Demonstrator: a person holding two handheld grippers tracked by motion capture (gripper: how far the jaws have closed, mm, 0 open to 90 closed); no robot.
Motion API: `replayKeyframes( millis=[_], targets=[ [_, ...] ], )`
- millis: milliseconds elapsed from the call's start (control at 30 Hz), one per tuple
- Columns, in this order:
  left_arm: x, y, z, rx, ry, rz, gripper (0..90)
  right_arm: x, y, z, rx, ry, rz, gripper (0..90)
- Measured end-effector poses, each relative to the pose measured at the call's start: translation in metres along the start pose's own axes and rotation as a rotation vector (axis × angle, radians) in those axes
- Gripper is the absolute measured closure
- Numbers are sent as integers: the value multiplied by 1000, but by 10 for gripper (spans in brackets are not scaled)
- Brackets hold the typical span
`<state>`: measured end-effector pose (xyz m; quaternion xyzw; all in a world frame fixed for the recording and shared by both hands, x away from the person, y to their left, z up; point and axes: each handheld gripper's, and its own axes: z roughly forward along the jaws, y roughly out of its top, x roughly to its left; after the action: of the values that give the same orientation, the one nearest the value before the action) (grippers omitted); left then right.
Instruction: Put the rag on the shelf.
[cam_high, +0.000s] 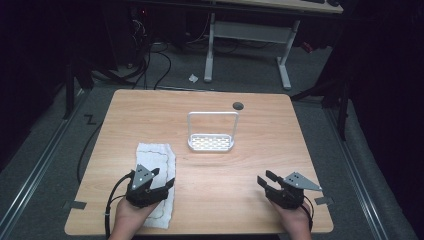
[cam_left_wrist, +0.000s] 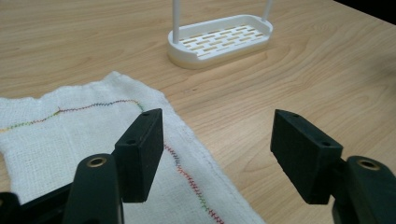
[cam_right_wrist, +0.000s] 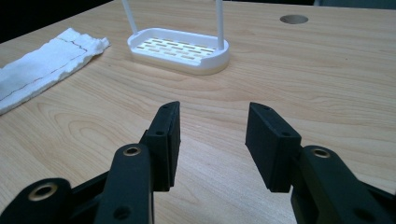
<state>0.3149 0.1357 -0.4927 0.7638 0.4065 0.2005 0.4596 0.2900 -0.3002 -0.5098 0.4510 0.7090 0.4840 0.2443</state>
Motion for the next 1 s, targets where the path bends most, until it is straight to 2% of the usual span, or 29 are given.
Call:
replayKeyframes(
  millis=[67, 200, 333, 433, 500, 600, 633, 700, 833, 867, 933, 1000],
  targets=[
    [3, 0, 3, 26, 5, 20, 353, 0, -1, 0, 0, 1, -2, 553],
    [12, -4, 8, 58, 23, -10, 358, -1, -3, -4, 5, -3, -3, 553],
    [18, -6, 7, 62, 61, 6, 365, -2, -2, -4, 0, 0, 0, 553],
    [29, -7, 6, 68, 77, -9, 433, -3, -2, -2, 0, 5, 2, 553],
    [38, -10, 6, 68, 100, -36, 538, -1, -2, -1, 6, 10, -4, 553],
    [53, -9, 5, 90, 116, -130, 807, 0, -2, -1, 9, 16, -15, 553],
    [56, -8, 5, 98, 124, -136, 859, 0, -2, 0, 9, 17, -17, 553],
    [58, -9, 10, 156, 147, -111, 900, 0, -2, 0, 10, 19, -16, 554],
    [54, -16, 23, 261, 143, -74, 900, 0, -2, 1, 14, 23, -14, 554],
    [50, -17, 27, 271, 141, -68, 900, 1, -2, 2, 15, 26, -16, 553],
    [39, -16, 31, 271, 156, -28, 900, 1, -2, 2, 17, 26, -16, 554],
    [26, -16, 35, 272, 140, 7, 900, 1, -2, 2, 16, 27, -18, 553]
  ],
)
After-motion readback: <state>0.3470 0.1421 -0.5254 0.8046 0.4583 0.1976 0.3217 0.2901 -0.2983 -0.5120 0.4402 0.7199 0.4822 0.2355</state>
